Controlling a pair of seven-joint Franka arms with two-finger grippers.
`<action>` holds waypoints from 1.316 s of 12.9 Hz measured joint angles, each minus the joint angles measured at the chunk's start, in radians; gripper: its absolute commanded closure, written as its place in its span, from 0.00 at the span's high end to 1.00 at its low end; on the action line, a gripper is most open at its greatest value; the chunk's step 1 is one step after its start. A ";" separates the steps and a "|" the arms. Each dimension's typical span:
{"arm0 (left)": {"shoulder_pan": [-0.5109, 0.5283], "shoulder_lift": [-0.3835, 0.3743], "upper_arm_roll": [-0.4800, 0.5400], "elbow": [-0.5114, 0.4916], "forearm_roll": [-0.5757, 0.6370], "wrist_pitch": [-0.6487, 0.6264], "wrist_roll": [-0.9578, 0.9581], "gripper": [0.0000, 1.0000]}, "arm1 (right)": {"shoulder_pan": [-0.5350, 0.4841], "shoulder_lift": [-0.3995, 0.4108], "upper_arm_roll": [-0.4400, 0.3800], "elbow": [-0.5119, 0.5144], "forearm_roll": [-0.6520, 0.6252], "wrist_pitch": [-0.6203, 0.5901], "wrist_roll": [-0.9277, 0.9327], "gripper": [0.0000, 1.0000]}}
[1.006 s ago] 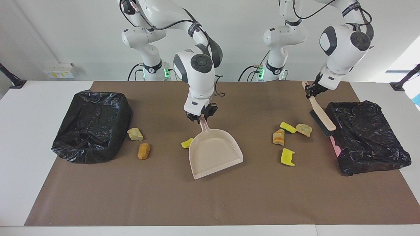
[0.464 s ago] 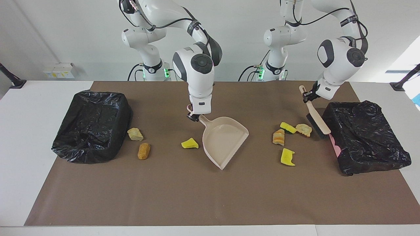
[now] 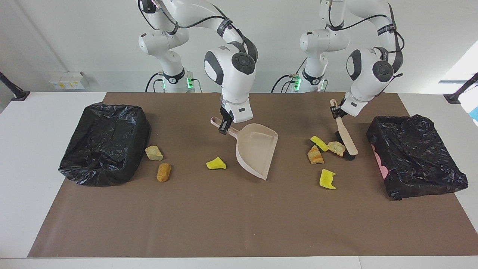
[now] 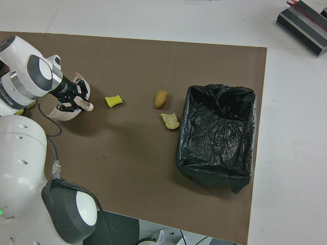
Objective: Sweep and dump trash in bin
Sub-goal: 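Place the dustpan beside the trash while the left gripper positions the brush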
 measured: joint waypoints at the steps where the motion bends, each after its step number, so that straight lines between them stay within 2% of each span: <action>1: -0.025 0.000 -0.001 0.000 -0.015 0.012 -0.002 0.00 | -0.002 0.001 -0.001 -0.027 -0.010 0.027 -0.008 0.00; 3: -0.076 0.001 -0.002 0.000 -0.066 0.043 -0.013 0.00 | -0.002 0.005 -0.002 -0.081 -0.021 0.079 -0.013 0.00; 6: -0.094 0.008 -0.001 0.025 -0.084 0.042 -0.059 0.00 | -0.002 0.005 -0.001 -0.092 -0.007 0.088 -0.079 0.00; 10: -0.069 0.009 0.016 0.104 -0.085 -0.059 -0.072 0.00 | -0.017 0.005 -0.001 -0.099 0.012 0.089 -0.257 0.00; 14: -0.028 0.030 0.019 0.097 -0.085 -0.025 -0.008 0.00 | -0.026 0.005 0.001 -0.103 0.014 0.105 -0.314 0.00; 17: -0.066 0.064 0.008 0.083 -0.085 0.024 0.006 0.00 | -0.025 0.005 0.002 -0.104 0.014 0.107 -0.314 0.00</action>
